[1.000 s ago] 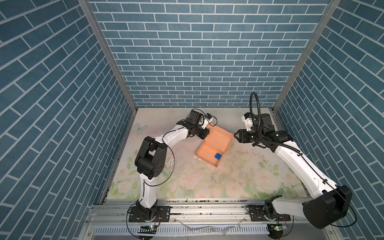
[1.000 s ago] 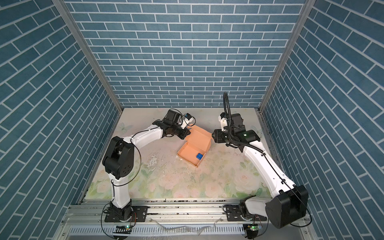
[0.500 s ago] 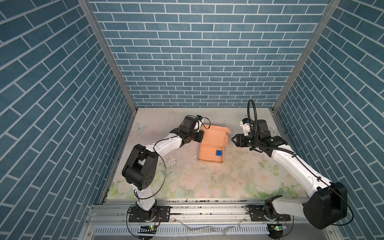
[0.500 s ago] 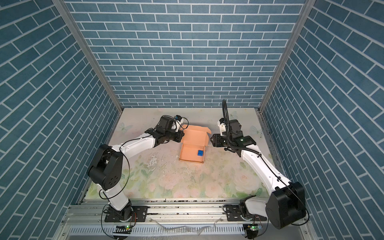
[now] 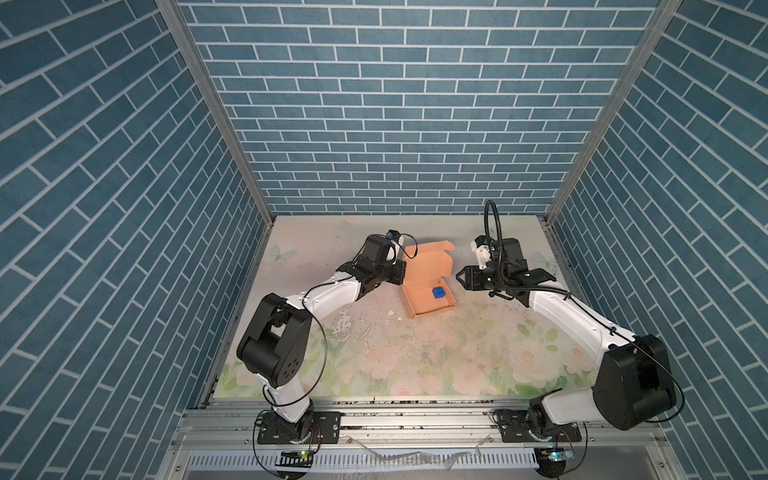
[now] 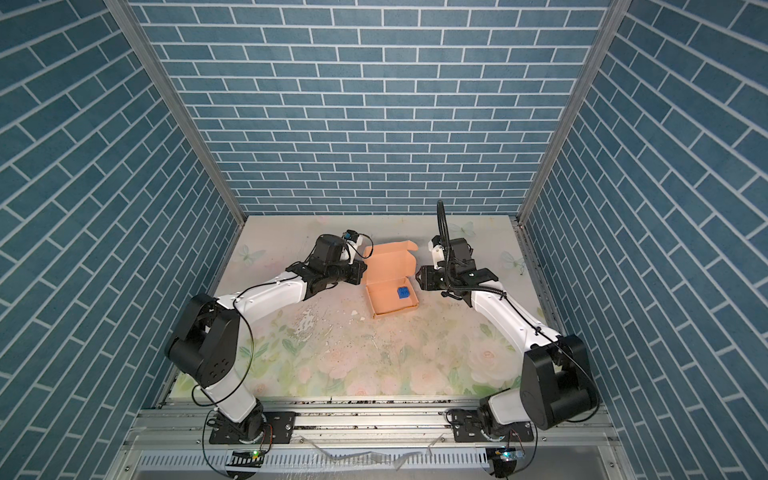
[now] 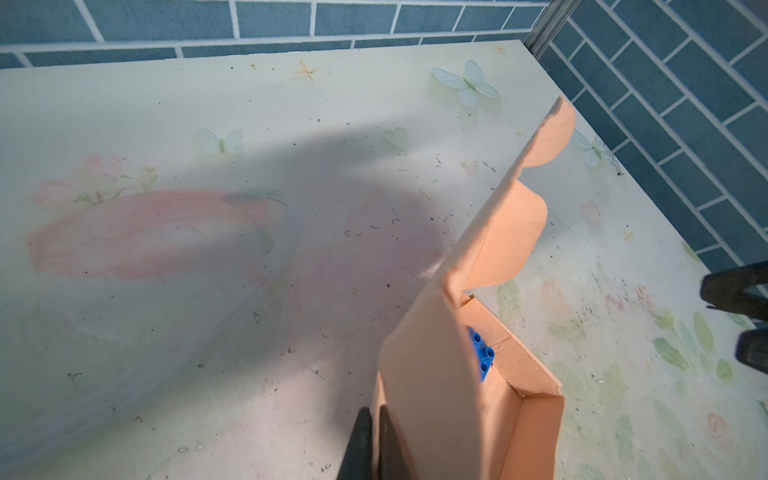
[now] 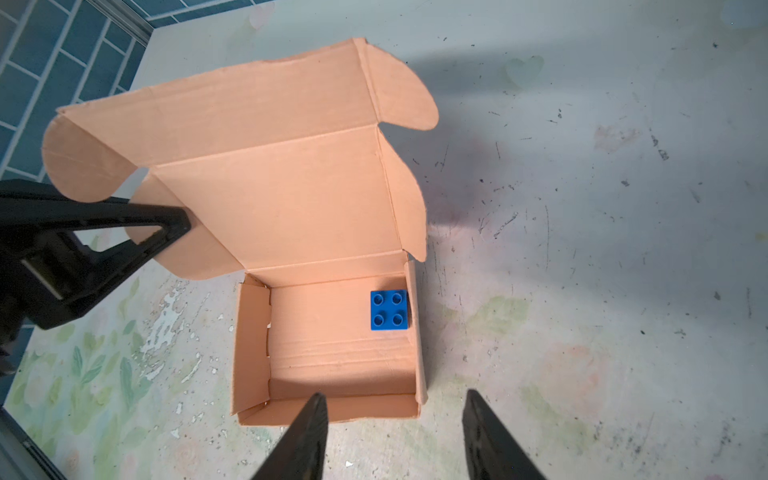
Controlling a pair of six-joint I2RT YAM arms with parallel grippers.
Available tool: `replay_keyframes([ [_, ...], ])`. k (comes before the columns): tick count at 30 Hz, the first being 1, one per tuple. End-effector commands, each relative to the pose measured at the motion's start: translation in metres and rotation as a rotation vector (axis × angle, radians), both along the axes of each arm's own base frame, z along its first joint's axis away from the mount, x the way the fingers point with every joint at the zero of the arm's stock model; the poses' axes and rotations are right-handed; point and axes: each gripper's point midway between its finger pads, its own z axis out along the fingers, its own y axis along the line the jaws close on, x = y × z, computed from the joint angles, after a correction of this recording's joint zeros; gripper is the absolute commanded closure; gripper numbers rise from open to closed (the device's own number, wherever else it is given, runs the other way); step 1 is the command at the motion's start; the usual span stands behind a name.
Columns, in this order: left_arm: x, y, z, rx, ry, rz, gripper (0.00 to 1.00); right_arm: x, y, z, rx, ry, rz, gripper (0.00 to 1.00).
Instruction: Fold the paper box
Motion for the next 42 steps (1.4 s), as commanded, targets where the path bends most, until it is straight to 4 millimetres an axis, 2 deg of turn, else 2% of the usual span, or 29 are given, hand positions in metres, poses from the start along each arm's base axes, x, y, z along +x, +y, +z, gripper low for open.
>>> replay_keyframes([
  [1, -0.003, -0.002, 0.003, -0.004, -0.038, -0.029, 0.92, 0.016, 0.008, 0.018, -0.015, -0.114, 0.056, 0.46],
  [11, -0.001, 0.001, -0.004, 0.051, -0.052, -0.047, 0.87, 0.029, 0.021, 0.014, -0.081, -0.139, 0.189, 0.47],
  [18, 0.004, 0.002, 0.001, 0.072, -0.013, -0.037, 0.69, 0.041, 0.027, 0.008, -0.147, -0.060, 0.248, 0.47],
  [21, 0.004, 0.002, 0.004, 0.081, 0.024, -0.043, 0.59, 0.043, 0.028, 0.012, -0.147, -0.063, 0.253, 0.47],
  [23, 0.004, 0.002, 0.007, 0.091, 0.053, -0.042, 0.55, 0.042, 0.029, 0.015, -0.143, -0.068, 0.260, 0.47],
  [30, 0.002, 0.004, 0.009, 0.142, 0.186, -0.062, 0.54, 0.034, 0.025, 0.029, -0.149, -0.096, 0.265, 0.47],
  [34, 0.004, 0.014, 0.009, 0.159, 0.240, -0.033, 0.54, 0.029, 0.020, 0.037, -0.154, -0.122, 0.263, 0.47],
  [37, 0.008, 0.019, 0.009, 0.132, 0.272, -0.020, 0.54, 0.026, 0.020, 0.039, -0.152, -0.128, 0.265, 0.47],
  [42, 0.010, 0.015, 0.007, 0.129, 0.305, -0.049, 0.54, 0.026, 0.019, 0.040, -0.158, -0.133, 0.267, 0.48],
])
